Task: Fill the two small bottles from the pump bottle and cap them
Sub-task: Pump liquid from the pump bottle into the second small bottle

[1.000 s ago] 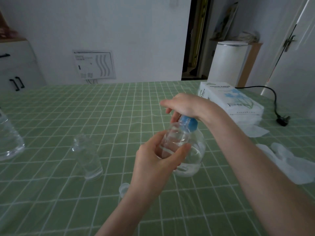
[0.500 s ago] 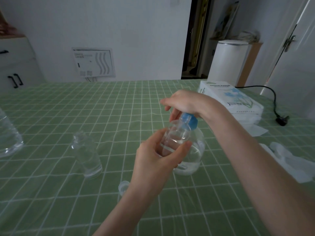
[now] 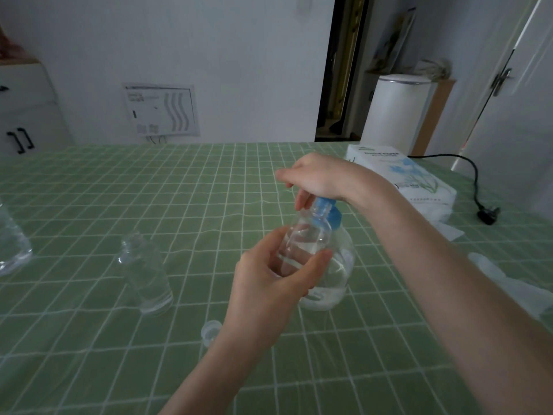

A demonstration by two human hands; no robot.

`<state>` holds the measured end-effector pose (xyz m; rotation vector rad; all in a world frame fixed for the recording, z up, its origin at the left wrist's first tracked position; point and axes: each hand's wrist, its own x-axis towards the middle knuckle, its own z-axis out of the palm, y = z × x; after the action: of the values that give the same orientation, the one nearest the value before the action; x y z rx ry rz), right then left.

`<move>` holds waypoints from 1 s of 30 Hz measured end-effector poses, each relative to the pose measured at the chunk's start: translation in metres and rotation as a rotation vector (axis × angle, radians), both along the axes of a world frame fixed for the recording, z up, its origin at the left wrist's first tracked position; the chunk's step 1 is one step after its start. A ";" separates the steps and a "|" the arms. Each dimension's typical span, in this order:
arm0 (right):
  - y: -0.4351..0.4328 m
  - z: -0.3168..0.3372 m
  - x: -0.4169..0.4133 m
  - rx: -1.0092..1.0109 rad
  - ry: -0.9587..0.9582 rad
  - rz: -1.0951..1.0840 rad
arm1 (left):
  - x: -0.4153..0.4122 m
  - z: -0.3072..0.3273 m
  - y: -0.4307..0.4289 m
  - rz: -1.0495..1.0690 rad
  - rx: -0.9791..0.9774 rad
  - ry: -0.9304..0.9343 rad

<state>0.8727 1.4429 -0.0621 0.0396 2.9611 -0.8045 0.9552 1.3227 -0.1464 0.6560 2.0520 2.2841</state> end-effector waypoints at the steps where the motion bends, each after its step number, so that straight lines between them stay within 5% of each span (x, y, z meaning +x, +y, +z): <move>1: -0.001 -0.001 -0.001 -0.006 -0.005 0.001 | 0.000 -0.001 0.000 0.004 0.002 -0.004; 30: 0.001 -0.003 -0.002 0.008 -0.043 -0.047 | -0.002 -0.003 -0.001 -0.006 0.000 0.023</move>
<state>0.8711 1.4443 -0.0647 0.1266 2.9331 -0.7868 0.9532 1.3216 -0.1491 0.6901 2.0572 2.2843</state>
